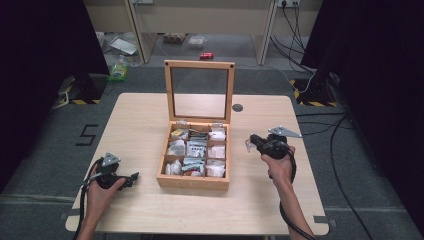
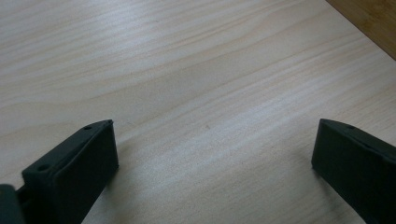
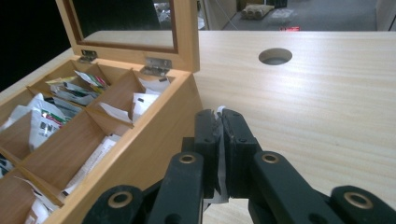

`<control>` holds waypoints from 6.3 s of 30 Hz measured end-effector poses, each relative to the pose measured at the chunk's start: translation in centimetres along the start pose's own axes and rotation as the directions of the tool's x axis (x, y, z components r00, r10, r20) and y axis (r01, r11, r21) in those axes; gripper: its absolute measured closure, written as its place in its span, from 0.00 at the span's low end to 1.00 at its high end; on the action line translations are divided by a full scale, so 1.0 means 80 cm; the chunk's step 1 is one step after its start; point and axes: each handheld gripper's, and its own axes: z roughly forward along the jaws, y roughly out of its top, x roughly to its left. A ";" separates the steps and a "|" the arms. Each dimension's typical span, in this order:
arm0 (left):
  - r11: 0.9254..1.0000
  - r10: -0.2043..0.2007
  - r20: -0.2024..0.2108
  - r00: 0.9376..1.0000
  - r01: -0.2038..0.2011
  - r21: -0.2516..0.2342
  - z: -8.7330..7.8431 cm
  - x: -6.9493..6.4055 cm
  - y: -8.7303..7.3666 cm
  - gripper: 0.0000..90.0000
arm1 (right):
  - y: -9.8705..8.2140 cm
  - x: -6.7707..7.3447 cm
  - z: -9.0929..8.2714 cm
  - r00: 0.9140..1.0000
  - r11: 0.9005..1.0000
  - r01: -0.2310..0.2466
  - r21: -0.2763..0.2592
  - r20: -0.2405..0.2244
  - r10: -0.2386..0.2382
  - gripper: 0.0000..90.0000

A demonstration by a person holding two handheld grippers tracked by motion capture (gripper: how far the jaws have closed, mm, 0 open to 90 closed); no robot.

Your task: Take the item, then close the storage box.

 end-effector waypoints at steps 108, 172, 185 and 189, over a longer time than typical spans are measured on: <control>1.000 0.004 0.004 1.000 -0.004 0.001 0.000 0.001 0.000 0.00 | -0.006 0.020 0.029 0.999 0.992 -0.035 0.118 -0.026 0.038 0.42; 1.000 0.005 0.004 1.000 -0.005 0.001 0.000 0.001 0.000 0.00 | 0.096 0.036 0.143 0.997 0.998 0.045 0.038 -0.061 -0.042 0.43; 1.000 0.005 0.004 1.000 -0.005 0.001 0.000 0.001 0.000 0.00 | 0.095 0.036 0.146 0.994 0.996 0.088 0.008 -0.061 -0.087 0.51; 1.000 0.005 0.004 1.000 -0.005 0.001 0.000 0.001 0.000 0.00 | 0.093 0.037 0.144 0.993 0.995 0.102 -0.005 -0.056 -0.102 0.52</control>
